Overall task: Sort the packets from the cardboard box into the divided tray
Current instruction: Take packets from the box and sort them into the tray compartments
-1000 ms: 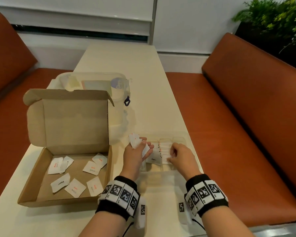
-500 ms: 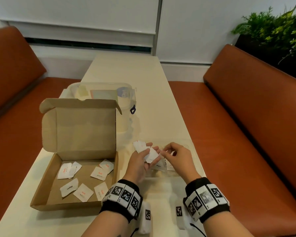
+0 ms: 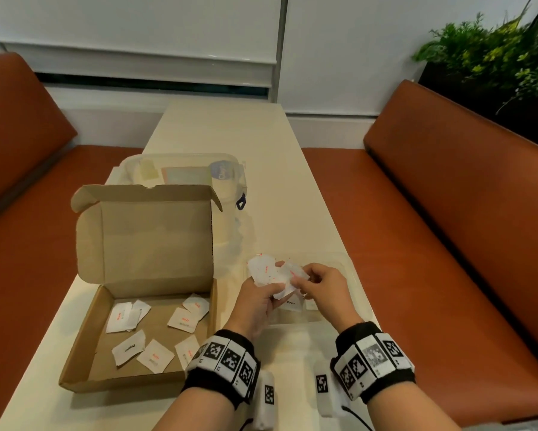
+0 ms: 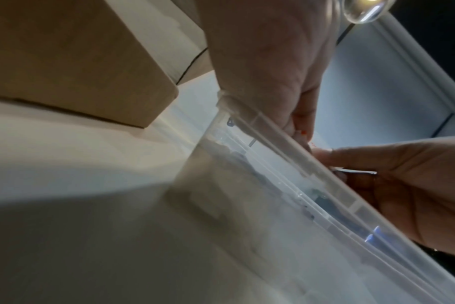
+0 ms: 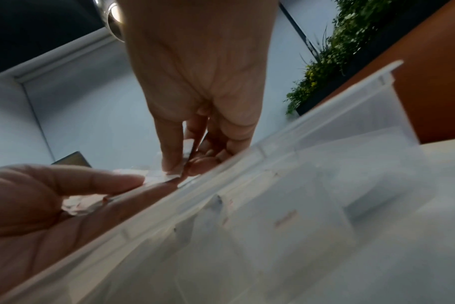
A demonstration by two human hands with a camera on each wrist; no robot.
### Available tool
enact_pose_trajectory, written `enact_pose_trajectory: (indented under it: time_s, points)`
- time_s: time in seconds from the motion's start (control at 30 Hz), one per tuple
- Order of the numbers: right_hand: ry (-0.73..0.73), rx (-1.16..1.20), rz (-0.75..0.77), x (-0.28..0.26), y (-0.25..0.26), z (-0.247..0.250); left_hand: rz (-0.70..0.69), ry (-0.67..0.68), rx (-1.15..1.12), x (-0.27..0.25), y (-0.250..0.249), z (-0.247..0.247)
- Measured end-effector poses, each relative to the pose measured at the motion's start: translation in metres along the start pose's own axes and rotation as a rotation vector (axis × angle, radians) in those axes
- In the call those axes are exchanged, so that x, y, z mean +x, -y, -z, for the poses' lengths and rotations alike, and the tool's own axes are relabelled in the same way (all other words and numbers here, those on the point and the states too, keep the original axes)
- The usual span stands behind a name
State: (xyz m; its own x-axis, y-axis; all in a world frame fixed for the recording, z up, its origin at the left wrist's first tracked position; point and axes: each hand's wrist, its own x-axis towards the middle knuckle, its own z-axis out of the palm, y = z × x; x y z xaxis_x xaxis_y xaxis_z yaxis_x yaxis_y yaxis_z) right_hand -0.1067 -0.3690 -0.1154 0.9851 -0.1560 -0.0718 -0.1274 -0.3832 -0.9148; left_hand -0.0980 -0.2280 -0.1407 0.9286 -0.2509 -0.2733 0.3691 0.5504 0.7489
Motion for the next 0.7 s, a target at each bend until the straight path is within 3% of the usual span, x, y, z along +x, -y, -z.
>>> enact_pose_trajectory:
  time_s: [0.2,0.63,0.7]
  points:
    - [0.070,0.076,-0.017,0.000,0.003,0.007,-0.016,-0.072,-0.019,0.004,0.002,0.000]
    - [0.138,-0.038,0.011,0.018,0.014,0.013,-0.079,-0.156,0.133,0.010,0.008,-0.003]
    - [0.096,-0.040,0.009,0.019,0.013,0.013,-0.089,-0.170,0.121,0.011,0.008,-0.003]
